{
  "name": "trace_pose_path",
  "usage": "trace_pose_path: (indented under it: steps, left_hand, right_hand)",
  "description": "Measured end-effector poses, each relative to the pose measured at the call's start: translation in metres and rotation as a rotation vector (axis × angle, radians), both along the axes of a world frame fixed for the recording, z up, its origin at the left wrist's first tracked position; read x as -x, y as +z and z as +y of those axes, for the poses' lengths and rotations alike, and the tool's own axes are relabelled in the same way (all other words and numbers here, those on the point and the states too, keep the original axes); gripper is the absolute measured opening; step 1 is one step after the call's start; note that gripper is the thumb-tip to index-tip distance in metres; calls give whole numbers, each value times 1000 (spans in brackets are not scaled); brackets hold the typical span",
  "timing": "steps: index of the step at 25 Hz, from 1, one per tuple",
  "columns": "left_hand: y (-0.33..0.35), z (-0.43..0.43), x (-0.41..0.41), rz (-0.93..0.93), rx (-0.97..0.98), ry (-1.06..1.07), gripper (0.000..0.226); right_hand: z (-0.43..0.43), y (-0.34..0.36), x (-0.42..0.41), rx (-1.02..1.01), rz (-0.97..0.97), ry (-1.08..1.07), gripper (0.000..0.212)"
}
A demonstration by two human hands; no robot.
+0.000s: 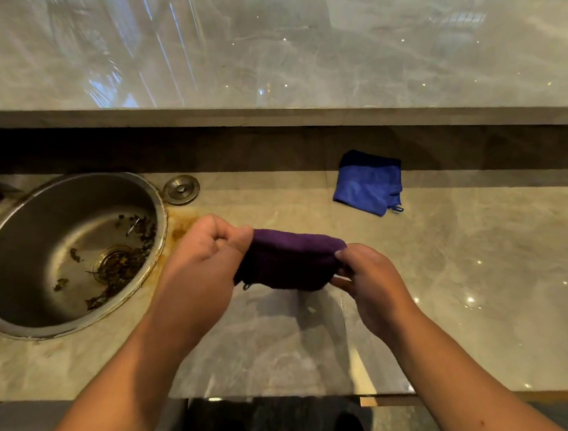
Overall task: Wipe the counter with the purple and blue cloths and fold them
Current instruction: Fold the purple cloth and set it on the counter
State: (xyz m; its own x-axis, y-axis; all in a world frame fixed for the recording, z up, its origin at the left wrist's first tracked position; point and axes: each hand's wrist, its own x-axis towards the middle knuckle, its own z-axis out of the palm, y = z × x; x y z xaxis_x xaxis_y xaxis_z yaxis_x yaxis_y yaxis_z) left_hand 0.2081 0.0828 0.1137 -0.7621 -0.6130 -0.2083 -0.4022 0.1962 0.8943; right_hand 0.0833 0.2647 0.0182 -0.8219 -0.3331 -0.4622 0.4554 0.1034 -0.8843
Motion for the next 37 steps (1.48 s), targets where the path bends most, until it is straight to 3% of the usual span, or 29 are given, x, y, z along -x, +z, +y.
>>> trace_pose_path:
  steps: [2,4,5,8,10,13,16,19,23,27,29,32,37]
  left_hand:
    - [4,-6,0,-12,-202,11,26]
    - [1,-12,-1,32,-517,5,24]
    - [-4,-16,-2,48,-666,8,18]
    - [-11,-16,-2,-37,-974,67,33]
    - [-12,-9,1,-74,-1058,99,41]
    - [-3,-3,13,59,-956,82,19]
    - [25,5,26,253,-901,29,24]
    - [53,23,37,349,-924,-95,27]
    - [67,33,38,388,-968,-173,29]
    - [72,25,30,462,-940,-159,23]
    - [74,18,25,484,-913,-100,22]
    - [77,11,17,522,-904,-92,24]
    - [67,-8,4,501,-873,-3,33]
  right_hand:
    - [4,8,9,141,-90,-61,22]
    - [8,20,15,288,-183,-52,7]
    - [9,26,17,339,-214,-31,10]
    - [8,46,20,378,-160,146,15]
    - [8,57,21,356,-79,282,7]
    - [17,54,23,325,-47,272,9]
    - [23,36,15,410,-163,151,14]
    - [13,18,-9,353,-292,124,13]
    - [-11,2,-42,176,-363,299,52]
    - [-20,4,-47,359,-479,230,74]
    - [-17,9,-41,475,-509,126,74]
    - [-15,14,-36,545,-548,75,50]
    - [-3,14,-27,425,-514,24,49]
